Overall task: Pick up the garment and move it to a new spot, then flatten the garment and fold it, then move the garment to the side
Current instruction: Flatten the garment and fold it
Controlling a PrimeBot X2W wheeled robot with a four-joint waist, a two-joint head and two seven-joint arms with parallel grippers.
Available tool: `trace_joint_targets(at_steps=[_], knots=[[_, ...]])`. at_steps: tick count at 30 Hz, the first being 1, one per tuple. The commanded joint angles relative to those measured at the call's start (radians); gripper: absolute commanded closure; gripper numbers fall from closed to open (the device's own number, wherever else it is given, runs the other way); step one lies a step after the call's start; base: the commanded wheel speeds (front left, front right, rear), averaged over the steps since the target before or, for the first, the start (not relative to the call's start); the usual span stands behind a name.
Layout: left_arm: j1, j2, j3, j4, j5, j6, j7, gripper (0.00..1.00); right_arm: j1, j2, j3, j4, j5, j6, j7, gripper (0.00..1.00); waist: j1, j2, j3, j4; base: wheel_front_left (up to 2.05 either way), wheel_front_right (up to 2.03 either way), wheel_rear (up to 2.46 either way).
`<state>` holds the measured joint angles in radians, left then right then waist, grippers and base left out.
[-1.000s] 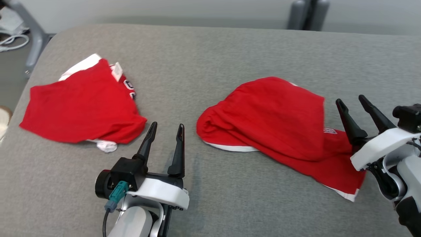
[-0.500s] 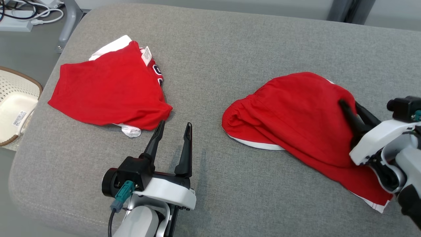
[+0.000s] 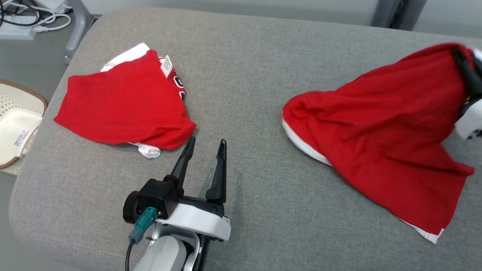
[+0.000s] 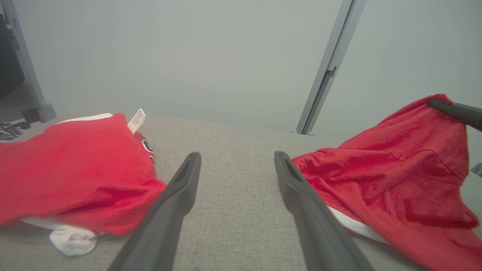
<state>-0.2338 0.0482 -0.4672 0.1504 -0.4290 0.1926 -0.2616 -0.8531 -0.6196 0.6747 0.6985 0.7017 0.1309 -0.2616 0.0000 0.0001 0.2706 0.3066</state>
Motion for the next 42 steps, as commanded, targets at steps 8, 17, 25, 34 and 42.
trace_joint_targets(at_steps=[8, 17, 25, 34, 42], knots=[[-0.043, 0.004, -0.041, -0.02, -0.03, 0.017, -0.004, 0.0, -0.167, -0.071, 0.083, 0.12, -0.112, 0.0, -0.005, 1.0, 0.0, -0.0001, 0.063, 0.058, 0.0, 0.0, 0.0], [-0.054, 0.004, -0.054, -0.021, -0.034, 0.038, -0.004, 0.0, -0.258, -0.013, 0.132, 0.269, -0.074, 0.0, 0.022, 0.0, 0.0, -0.0001, 0.092, 0.043, 0.0, 0.0, 0.0], [-0.065, 0.004, 0.002, -0.001, -0.007, 0.02, -0.004, 0.0, -0.205, 0.034, 0.175, 0.222, -0.037, 0.0, -0.006, 0.0, 0.0, -0.0001, 0.06, -0.076, 0.0, 0.0, 0.0], [-0.064, 0.005, 0.1, 0.028, 0.024, -0.006, -0.004, 0.0, -0.003, 0.045, -0.077, -0.065, -0.066, 0.0, -0.005, 0.0, 0.0, -0.0001, -0.009, -0.23, 0.0, 0.0, 0.0], [-0.02, 0.005, 0.239, 0.048, 0.062, -0.043, -0.004, 0.0, 0.315, 0.16, -0.329, -0.35, -0.208, 0.0, -0.003, 0.0, 0.0, -0.0001, -0.055, -0.352, 0.0, 0.0, 0.0]])
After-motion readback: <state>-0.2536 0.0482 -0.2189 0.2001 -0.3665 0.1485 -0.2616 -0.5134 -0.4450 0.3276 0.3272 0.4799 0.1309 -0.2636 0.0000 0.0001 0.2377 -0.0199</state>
